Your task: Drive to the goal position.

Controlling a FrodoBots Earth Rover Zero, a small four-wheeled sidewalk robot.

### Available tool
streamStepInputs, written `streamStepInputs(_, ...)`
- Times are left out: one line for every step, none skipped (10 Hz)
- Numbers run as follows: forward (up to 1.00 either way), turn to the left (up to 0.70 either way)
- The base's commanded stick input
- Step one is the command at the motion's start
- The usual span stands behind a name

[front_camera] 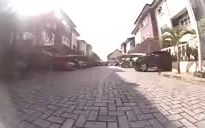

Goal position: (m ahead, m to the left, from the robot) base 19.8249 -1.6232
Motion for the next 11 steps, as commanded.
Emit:
streamStepInputs(0.69,0.03)
streamStepInputs(0.69,0.03)
streamStepInputs(0.69,0.03)
streamStepInputs(0.69,0.03)
streamStepInputs(0.69,0.03)
streamStepInputs(0.69,0.03)
streamStepInputs(0.69,0.03)
streamStepInputs(0.69,0.03)
streamStepInputs(0.69,0.03)
streamStepInputs(0.69,0.03)
streamStepInputs(0.69,0.03)
